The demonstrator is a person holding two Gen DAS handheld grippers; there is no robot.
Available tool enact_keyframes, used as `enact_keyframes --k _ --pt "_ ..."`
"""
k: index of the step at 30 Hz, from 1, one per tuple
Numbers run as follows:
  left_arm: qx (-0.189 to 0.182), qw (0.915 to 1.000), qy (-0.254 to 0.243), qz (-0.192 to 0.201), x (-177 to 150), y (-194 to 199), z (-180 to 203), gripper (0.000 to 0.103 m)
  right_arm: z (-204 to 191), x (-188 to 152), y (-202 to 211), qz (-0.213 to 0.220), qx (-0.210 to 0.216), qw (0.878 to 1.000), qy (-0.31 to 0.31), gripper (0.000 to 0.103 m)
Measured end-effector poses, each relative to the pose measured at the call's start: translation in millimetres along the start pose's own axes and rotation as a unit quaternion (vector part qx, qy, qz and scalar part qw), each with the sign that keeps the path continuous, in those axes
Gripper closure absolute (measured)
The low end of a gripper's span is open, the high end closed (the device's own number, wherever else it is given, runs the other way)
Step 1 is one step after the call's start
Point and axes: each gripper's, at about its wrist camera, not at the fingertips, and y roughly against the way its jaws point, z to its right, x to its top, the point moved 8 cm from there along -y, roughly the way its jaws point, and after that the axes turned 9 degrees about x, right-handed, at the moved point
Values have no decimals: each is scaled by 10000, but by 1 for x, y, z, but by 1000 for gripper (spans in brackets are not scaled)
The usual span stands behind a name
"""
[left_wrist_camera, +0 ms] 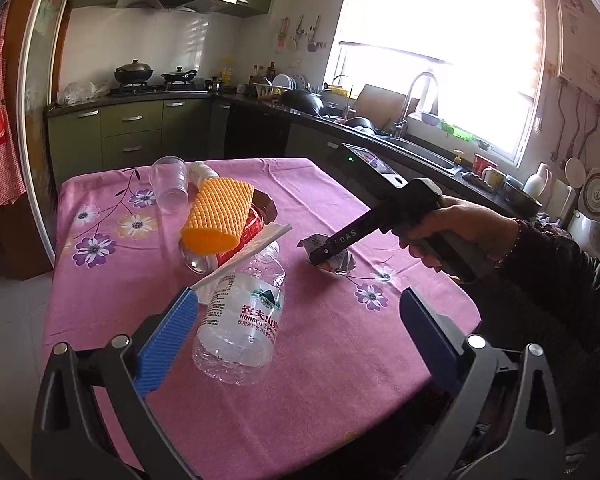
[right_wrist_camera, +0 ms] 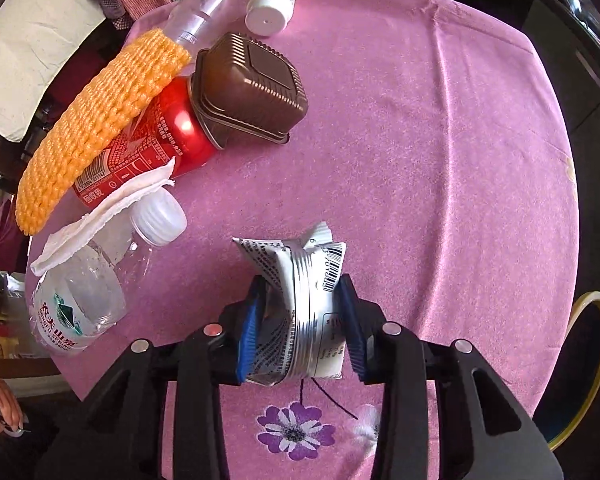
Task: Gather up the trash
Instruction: 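Carry the foil wrapper over the bin and release it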
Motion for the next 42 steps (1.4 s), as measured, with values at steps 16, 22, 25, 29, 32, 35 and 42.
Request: enact_keyframes --k 16,22,25,29,32,35,42 --pt "-123 9995 -71 -294 -6 -12 10 7 155 -78 153 1492 -500 9762 -1494 67" --pt "-174 9990 -37 -422 -4 -24 15 7 282 -140 162 1200 -1284 9517 -2519 66" --pt "-144 9987 -112 -468 -2 -26 21 7 320 -154 150 1091 -1415 9432 -2800 66" --pt "-121 9982 -272 -529 -2 -28 30 7 355 -164 138 992 -1728 9309 -3061 51" --pt "-155 9972 -371 -627 -4 -30 35 7 365 -170 141 1053 -1860 9260 -3112 45" --pt "-289 9952 -419 -832 -9 -34 39 7 357 -176 147 1206 -1695 9302 -3022 45" --pt "-406 9871 -476 -1472 -14 -49 38 7 330 -177 156 1328 -1588 9406 -2692 41"
